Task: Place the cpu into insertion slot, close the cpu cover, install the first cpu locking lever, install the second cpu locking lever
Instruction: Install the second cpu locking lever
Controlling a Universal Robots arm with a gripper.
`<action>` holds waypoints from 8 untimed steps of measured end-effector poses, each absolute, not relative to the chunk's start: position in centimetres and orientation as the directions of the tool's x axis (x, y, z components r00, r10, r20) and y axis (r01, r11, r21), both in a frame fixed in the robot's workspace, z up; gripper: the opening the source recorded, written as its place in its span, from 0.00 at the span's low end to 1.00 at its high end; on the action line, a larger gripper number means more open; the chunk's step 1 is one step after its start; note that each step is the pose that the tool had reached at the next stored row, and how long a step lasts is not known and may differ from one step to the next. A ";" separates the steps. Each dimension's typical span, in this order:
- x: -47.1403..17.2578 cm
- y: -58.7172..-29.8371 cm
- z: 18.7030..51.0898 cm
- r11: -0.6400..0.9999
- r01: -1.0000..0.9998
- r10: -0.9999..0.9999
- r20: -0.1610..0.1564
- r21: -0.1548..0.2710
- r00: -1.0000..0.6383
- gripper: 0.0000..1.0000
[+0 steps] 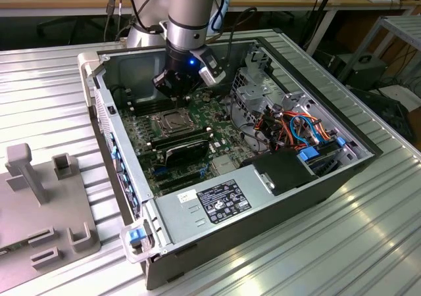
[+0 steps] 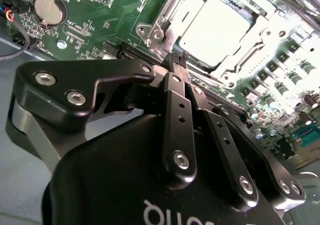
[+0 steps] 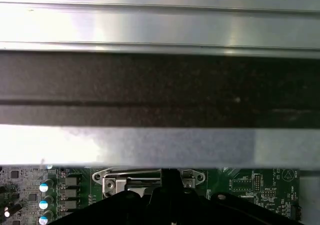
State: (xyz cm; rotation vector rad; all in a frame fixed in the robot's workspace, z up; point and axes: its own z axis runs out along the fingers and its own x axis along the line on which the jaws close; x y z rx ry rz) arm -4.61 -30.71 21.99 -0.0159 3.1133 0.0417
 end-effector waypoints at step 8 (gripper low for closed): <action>-4.6 -30.9 22.0 1.000 -0.011 -0.010 -0.028 0.027 -1.000 0.11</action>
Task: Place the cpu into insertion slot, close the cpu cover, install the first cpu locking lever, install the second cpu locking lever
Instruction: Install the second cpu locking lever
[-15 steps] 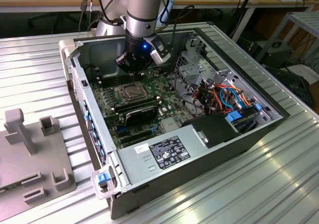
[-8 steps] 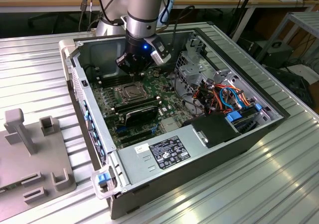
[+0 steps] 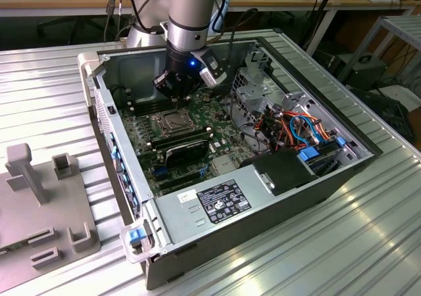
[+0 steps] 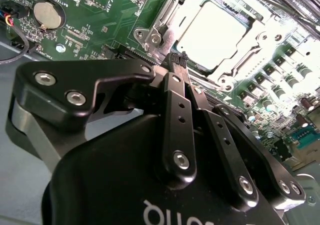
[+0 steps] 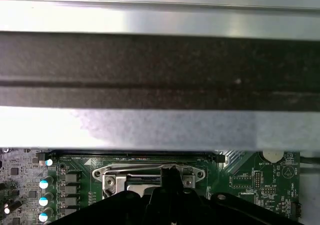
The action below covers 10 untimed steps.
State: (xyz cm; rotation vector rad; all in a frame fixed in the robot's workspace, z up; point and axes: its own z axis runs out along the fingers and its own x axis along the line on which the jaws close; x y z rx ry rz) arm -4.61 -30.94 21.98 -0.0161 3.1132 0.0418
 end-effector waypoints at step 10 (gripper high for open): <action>-4.6 -31.3 22.0 1.000 -0.011 -0.010 -0.028 0.027 -1.000 0.11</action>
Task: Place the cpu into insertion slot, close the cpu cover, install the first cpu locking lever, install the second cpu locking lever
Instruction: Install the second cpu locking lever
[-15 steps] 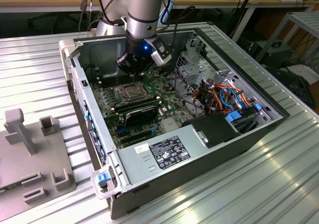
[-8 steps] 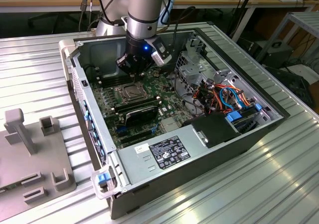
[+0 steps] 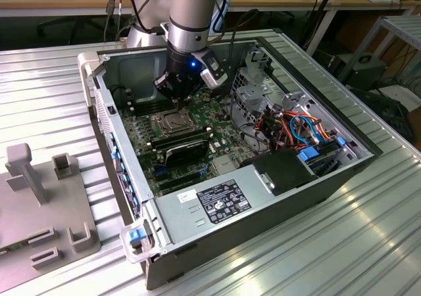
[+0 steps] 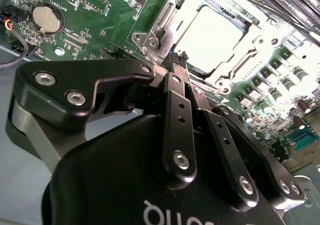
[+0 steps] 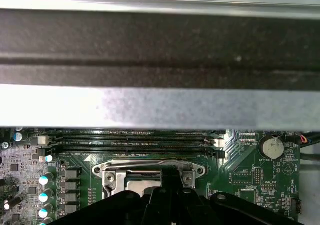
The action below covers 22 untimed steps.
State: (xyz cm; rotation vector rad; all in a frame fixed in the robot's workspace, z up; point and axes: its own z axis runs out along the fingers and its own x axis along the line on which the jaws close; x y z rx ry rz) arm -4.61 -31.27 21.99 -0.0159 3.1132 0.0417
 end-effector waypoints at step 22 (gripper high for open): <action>-3.9 -31.3 22.3 1.000 -0.011 -0.010 -0.028 0.027 -1.000 0.11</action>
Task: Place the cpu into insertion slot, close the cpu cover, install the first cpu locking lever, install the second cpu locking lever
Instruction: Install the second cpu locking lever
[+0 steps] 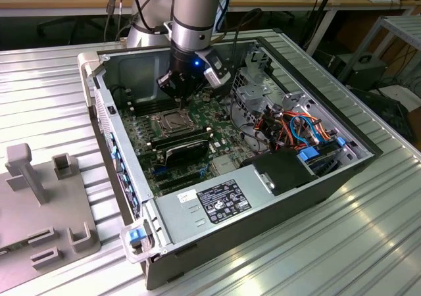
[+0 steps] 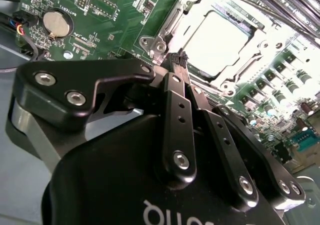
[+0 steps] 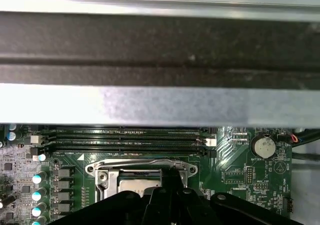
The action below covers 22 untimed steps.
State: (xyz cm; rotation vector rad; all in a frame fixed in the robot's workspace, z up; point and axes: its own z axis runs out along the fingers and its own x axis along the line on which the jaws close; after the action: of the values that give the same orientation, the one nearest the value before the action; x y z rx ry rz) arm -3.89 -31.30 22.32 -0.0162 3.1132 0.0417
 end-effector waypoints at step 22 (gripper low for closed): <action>-3.0 -33.4 22.9 1.000 -0.011 -0.010 -0.028 0.027 -1.000 0.11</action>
State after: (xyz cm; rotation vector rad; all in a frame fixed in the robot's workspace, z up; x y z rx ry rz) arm -2.98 -33.45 22.92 -0.0159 3.1137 0.0418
